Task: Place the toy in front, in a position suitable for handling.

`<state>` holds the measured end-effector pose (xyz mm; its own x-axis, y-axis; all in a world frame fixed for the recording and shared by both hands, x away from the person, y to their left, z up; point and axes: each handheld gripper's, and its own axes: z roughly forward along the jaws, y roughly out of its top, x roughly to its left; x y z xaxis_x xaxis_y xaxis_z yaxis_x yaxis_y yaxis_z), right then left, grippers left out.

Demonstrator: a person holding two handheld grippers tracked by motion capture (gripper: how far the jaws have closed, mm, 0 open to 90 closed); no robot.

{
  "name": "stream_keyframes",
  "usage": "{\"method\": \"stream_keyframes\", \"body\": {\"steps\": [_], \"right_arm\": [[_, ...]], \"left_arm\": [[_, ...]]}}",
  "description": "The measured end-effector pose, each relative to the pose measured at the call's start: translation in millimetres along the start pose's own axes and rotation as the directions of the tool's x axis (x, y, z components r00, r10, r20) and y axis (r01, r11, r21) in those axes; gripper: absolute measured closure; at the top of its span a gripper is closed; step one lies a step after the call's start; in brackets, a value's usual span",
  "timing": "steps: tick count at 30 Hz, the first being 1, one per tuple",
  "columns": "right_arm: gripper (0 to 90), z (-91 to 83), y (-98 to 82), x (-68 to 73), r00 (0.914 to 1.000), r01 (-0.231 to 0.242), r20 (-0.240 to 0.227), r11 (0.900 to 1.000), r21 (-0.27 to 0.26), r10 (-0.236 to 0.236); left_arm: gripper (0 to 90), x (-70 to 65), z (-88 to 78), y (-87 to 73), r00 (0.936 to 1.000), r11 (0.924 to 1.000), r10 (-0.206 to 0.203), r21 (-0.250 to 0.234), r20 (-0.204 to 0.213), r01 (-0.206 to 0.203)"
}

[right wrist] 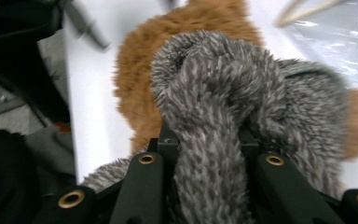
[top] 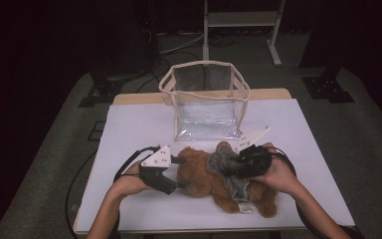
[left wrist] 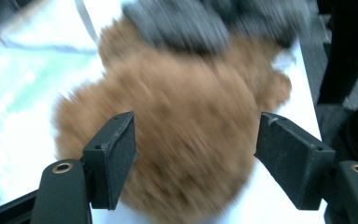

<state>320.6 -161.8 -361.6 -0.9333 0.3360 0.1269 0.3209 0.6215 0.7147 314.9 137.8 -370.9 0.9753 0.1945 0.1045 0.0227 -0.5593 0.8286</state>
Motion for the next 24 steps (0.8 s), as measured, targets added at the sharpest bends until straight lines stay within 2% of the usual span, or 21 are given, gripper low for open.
{"method": "stream_keyframes", "body": {"steps": [3, 4, 6, 7, 8, 12, 15, 17, 20, 24], "right_arm": [[71.3, 1.1, -1.3, 10.7, 0.9996, 0.018, -0.022, 1.0, -0.009, -0.019], [71.3, -0.3, -2.9, 11.6, 0.9995, 0.022, -0.022, 1.0, -0.016, -0.022], [71.4, -6.4, -7.0, 10.7, 0.9996, 0.007, -0.027, 0.999, -0.039, -0.008], [71.4, -11.4, -9.0, 8.4, 0.9996, 0.0, -0.027, 0.999, -0.054, -0.001], [71.4, -17.0, -11.1, 5.3, 0.9998, -0.006, -0.018, 0.998, -0.064, 0.005], [71.5, -45.6, -18.3, -9.6, 0.998, -0.038, 0.048, 0.996, -0.081, 0.042], [71.4, -66.5, -22.4, -19.7, 0.991, -0.061, 0.113, 0.994, -0.092, 0.071], [71.3, -71.9, -23.0, -23.6, 0.9882, -0.078, 0.125, 0.993, -0.092, 0.089], [71.0, -65.8, -19.6, -25.8, 0.989, -0.08, 0.118, 0.994, -0.079, 0.089], [70.5, -34.1, -15.4, -17.2, 0.9975, -0.052, 0.048, 0.998, -0.033, 0.053]], "left_arm": [[26.0, 6.8, 7.4, 9.9, 1.0, 1.0, -0.002, -0.009, 0.0, 0.002], [26.1, 7.8, 11.7, 11.6, 1.0, 1.0, 0.004, 0.009, 0.007, -0.004], [28.7, 5.7, 22.4, 12.0, 0.9996, 0.9963, 0.028, 0.081, 0.005, -0.028], [28.7, 4.1, 26.1, 11.4, 0.9995, 0.9954, 0.032, 0.09, 0.003, -0.032], [28.8, 3.0, 27.9, 10.8, 0.9998, 0.9956, 0.02, 0.091, 0.007, -0.02], [29.5, -1.8, 29.1, 8.2, 0.9991, 0.9929, 0.041, 0.111, 0.013, -0.042], [30.3, -6.1, 27.7, 7.9, 0.9984, 0.9916, 0.053, 0.118, 0.017, -0.055], [30.4, -9.3, 27.0, 7.7, 0.9977, 0.9901, 0.064, 0.124, 0.02, -0.066], [30.5, -14.4, 24.3, 7.4, 0.9966, 0.9879, 0.078, 0.133, 0.027, -0.08], [29.4, -15.7, 16.6, 7.5, 0.9967, 0.99, 0.073, 0.119, 0.035, -0.076]]}}
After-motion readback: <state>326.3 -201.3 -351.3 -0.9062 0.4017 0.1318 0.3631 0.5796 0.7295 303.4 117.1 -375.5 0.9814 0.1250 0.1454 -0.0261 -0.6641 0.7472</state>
